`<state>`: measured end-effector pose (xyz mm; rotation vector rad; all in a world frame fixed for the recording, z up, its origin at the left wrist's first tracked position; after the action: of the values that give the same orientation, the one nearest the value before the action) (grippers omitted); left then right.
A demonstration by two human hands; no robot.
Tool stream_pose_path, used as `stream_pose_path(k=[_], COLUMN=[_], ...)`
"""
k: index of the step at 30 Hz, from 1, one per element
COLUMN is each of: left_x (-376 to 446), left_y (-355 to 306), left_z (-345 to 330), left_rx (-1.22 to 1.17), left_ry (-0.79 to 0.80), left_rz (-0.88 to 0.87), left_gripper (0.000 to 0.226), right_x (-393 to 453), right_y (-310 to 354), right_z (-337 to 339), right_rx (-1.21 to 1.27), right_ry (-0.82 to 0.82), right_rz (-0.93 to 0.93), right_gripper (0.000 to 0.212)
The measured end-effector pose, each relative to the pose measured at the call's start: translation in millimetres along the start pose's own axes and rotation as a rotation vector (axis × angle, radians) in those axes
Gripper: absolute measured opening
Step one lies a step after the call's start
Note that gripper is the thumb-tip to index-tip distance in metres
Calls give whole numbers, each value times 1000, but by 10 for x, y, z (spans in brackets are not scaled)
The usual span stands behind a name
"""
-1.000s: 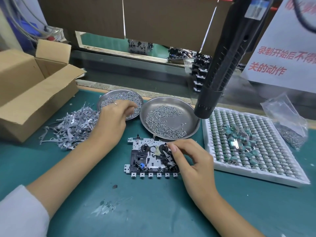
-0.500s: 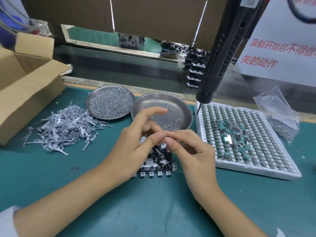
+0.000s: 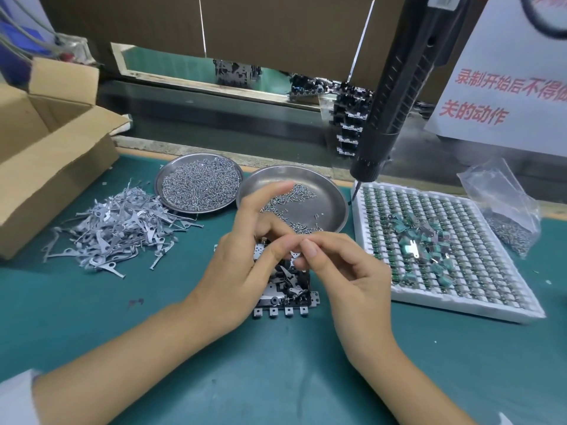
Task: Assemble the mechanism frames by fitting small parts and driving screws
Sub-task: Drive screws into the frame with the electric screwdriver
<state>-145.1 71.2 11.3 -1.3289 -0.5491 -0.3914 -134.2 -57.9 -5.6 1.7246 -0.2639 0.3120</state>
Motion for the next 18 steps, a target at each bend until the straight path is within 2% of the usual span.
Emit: stream_pose_path(k=[6, 12, 15, 18], left_x=[-10, -13, -19, -25], left_y=[-79, -151, -138, -65], left_z=[-15, -34, -20, -6], left_rx=[112, 190, 181, 77], left_ry=[2, 4, -10, -45], left_rz=[-118, -180, -157, -13], left_gripper=[45, 56, 52, 41], right_x=[-5, 2, 5, 5], right_y=[-41, -59, -52, -6], right_z=[4, 21, 25, 44], right_rx=[7, 17, 34, 57], right_ry=[-15, -35, -41, -78], right_rz=[-48, -75, -80, -43], right_gripper=[12, 12, 11, 11])
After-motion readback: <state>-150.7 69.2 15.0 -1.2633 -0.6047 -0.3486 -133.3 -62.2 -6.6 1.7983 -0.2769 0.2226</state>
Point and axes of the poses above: each hand's wrist, its own x-axis towards the middle knuckle, its own z-axis out of the back of the hand, y = z × x, the point moved 8 cm from there along x, towards the middle knuckle, and after that the axes turned 6 degrees about -y, right-handed, at the moved point
